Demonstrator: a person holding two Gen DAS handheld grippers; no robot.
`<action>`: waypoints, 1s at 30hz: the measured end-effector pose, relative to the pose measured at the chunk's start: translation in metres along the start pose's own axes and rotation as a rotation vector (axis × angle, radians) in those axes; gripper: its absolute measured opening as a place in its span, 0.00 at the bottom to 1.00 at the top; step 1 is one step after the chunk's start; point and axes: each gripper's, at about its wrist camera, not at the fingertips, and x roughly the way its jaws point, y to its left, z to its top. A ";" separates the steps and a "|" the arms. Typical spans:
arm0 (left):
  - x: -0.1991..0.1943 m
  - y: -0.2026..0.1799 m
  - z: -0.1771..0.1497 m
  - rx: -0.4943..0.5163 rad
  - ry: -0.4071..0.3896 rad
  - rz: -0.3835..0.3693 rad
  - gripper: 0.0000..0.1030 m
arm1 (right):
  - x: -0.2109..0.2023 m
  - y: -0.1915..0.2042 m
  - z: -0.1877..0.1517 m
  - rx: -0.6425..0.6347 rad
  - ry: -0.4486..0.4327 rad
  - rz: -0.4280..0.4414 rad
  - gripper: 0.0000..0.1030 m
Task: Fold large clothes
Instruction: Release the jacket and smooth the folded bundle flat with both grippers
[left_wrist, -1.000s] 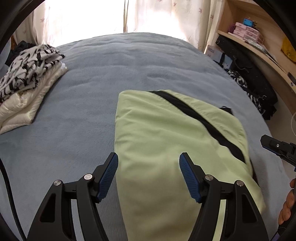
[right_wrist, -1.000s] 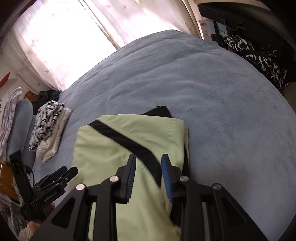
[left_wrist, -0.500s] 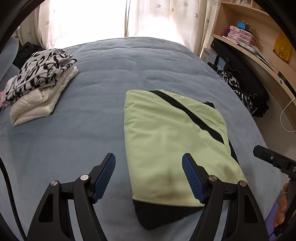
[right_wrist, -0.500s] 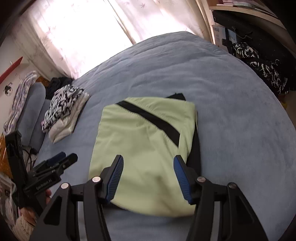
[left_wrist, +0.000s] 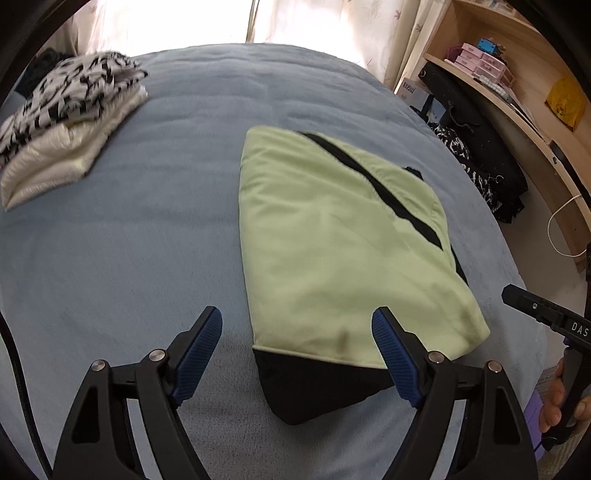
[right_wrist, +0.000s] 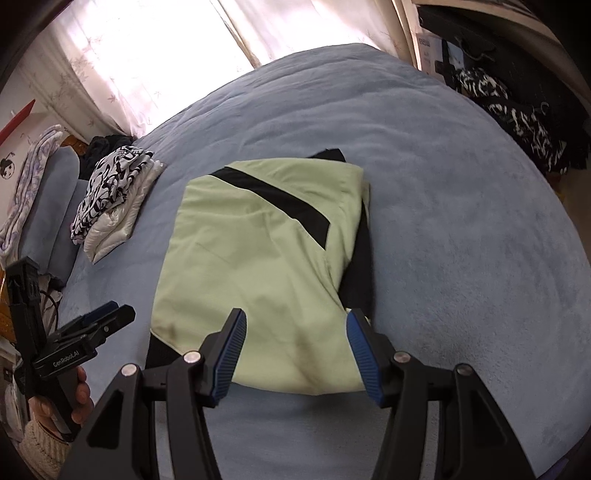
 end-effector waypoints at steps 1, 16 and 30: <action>0.003 0.001 -0.002 -0.008 0.005 -0.001 0.79 | 0.002 -0.004 -0.001 0.006 0.004 0.010 0.55; 0.065 0.017 -0.014 -0.101 0.108 -0.080 0.79 | 0.057 -0.063 0.000 0.187 0.104 0.127 0.55; 0.097 0.013 -0.005 -0.096 0.108 -0.137 0.99 | 0.104 -0.064 0.011 0.205 0.173 0.280 0.76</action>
